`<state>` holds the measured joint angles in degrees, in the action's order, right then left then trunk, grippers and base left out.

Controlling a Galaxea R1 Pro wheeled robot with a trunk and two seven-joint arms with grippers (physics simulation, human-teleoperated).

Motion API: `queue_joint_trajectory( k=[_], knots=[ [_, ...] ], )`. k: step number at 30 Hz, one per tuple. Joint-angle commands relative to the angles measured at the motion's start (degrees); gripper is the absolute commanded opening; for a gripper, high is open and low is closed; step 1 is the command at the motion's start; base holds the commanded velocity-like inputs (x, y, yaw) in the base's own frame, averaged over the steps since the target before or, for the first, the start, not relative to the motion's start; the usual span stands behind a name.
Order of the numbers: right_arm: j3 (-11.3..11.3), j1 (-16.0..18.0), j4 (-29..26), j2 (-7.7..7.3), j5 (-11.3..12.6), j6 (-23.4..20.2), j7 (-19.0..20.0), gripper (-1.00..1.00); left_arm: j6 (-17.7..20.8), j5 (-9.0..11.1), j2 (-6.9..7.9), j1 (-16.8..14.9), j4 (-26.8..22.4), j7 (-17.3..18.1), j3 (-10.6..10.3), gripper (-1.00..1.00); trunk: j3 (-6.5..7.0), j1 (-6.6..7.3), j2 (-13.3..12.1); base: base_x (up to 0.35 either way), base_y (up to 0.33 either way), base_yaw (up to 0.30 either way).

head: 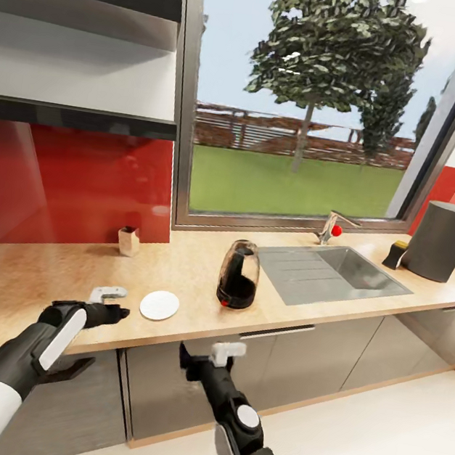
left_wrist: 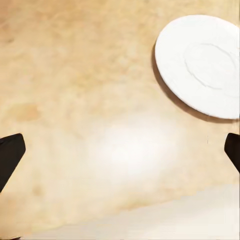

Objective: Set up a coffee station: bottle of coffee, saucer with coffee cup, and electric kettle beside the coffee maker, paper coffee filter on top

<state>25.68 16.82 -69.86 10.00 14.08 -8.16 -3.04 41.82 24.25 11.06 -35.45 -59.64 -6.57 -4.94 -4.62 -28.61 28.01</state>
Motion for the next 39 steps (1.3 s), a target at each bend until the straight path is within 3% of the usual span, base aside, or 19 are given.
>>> queue_joint_trajectory(
  k=[1,2,3,5,7,8,10,12,18,26,39],
  knots=[
    [0.4,1.7,-0.4,0.0,3.7,-1.9,-0.4,1.0,0.6,0.6,0.1,-0.6,0.0,-0.2,-0.2,1.0,-0.14,-0.03,0.1,0.0,0.0,0.0],
    [0.5,2.5,-0.5,0.0,5.2,-2.7,-0.4,1.0,1.1,0.6,0.13,-1.6,0.1,0.8,-0.2,1.0,-0.14,-0.03,0.1,0.0,0.0,0.0],
    [0.7,4.1,-0.7,0.0,8.6,-4.1,-0.5,1.0,1.6,0.6,0.17,-2.4,0.3,2.0,-0.2,1.0,-0.14,-0.03,0.1,0.0,0.0,0.0],
    [0.9,6.5,-0.8,0.0,13.2,-5.7,-0.7,1.0,3.2,0.5,0.21,-3.2,0.3,3.7,-0.1,1.0,-0.14,-0.03,0.1,0.0,0.0,0.0],
    [1.0,11.1,-0.6,0.0,19.7,-8.0,-3.0,1.0,8.4,0.5,0.2,-4.5,0.2,5.3,0.0,1.0,-0.14,-0.03,0.1,0.0,0.0,0.0],
    [1.0,15.1,-0.5,0.0,24.8,-9.7,-7.4,1.0,12.0,0.6,0.24,-6.1,0.0,5.9,0.0,1.0,-0.14,-0.03,0.1,0.0,0.0,0.0],
    [1.0,19.2,-0.4,0.0,31.2,-10.6,-12.4,1.0,13.8,0.9,0.28,-7.4,-0.1,6.1,0.4,1.0,-0.14,-0.03,0.1,0.0,0.0,0.0],
    [1.0,24.3,1.6,0.0,36.3,-11.0,-17.6,1.0,14.9,3.1,0.28,-8.9,-0.2,6.3,2.1,1.0,-0.14,-0.03,0.1,0.0,0.0,0.0],
    [1.2,27.5,5.2,0.0,38.7,-11.0,-20.3,1.0,15.2,7.4,0.28,-8.7,-0.3,6.2,2.8,1.0,-0.14,-0.03,0.1,0.0,0.0,0.0],
    [1.2,27.6,11.5,0.0,38.9,-11.0,-20.3,1.0,15.1,7.7,0.28,-8.3,0.2,6.2,2.9,1.0,-0.14,-0.03,0.1,0.027,0.003,0.0],
    [1.2,27.6,16.2,0.0,38.9,-10.8,-20.4,1.0,14.9,7.8,0.21,-8.3,0.5,6.2,2.9,1.0,-0.14,-0.03,0.1,0.276,0.196,0.0]
  ],
)
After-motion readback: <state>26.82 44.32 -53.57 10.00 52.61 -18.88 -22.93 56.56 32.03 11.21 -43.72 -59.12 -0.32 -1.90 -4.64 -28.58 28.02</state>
